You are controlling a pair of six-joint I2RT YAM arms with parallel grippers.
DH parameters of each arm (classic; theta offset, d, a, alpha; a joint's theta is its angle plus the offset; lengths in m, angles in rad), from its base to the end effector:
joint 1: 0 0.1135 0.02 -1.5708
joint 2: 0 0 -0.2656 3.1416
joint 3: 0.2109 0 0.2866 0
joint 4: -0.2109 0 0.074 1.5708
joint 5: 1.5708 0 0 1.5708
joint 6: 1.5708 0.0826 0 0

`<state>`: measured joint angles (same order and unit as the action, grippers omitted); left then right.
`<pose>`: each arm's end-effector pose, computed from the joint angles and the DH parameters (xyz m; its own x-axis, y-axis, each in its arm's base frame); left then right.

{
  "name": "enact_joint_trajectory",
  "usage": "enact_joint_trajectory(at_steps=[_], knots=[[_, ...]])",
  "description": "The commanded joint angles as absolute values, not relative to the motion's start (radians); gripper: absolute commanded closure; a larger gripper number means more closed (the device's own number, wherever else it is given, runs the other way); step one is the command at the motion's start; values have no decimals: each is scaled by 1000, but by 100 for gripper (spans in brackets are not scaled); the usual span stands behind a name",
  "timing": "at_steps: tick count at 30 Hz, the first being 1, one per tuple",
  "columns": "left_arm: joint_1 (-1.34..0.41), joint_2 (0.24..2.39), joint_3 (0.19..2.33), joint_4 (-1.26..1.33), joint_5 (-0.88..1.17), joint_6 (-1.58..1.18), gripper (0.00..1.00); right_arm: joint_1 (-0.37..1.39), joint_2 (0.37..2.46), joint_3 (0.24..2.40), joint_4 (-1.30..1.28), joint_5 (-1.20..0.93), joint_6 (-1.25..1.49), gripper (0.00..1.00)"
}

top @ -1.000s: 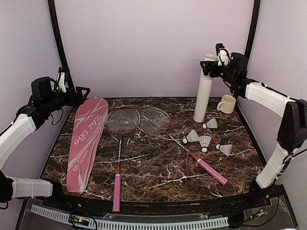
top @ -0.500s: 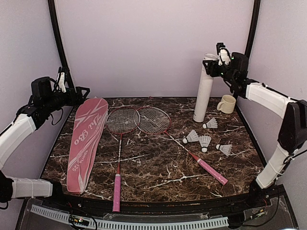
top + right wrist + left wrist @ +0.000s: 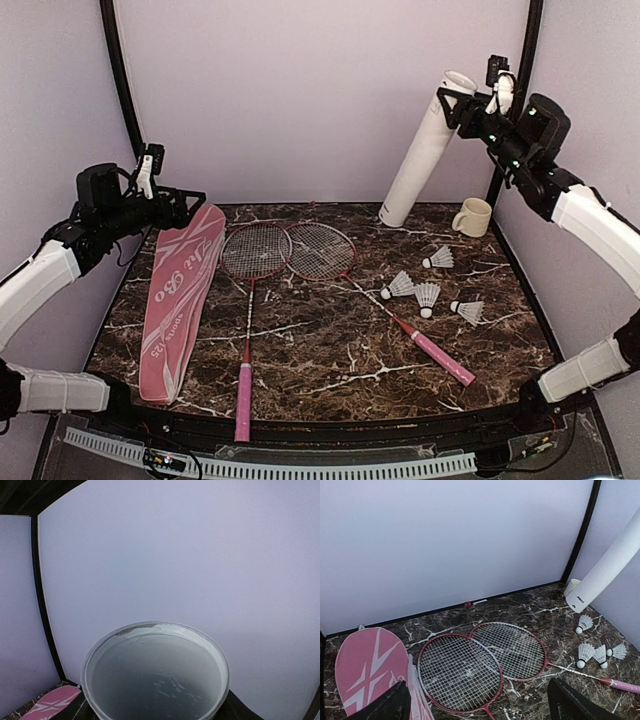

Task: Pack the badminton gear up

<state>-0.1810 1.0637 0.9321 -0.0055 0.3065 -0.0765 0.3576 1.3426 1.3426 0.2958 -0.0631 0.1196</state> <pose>0.3182 -0.0836 0.3475 -0.1696 -0.0430 -0.9846 0.4540 0.8833 -0.1168 0.3633 0.1413 0.4778 0.2227 0.2103 -0.9519 -0.4355 0.8951 0.0959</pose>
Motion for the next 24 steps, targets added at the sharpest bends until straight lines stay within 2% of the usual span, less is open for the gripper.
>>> enact_joint_trajectory(at_steps=[1, 8, 14, 24], knots=[[-263, 1078, 902, 66, 392, -47, 3, 417, 1306, 1249, 357, -103, 226, 39], [-485, 1180, 1013, 34, 378, -6, 4, 593, 1281, 1181, 355, -70, 293, 40], [-658, 1245, 1059, 113, 332, 15, 4, 727, 1278, 1125, 413, -28, 365, 40], [-732, 1353, 1084, 179, 385, -13, 1, 855, 1343, 1103, 535, -20, 450, 40]])
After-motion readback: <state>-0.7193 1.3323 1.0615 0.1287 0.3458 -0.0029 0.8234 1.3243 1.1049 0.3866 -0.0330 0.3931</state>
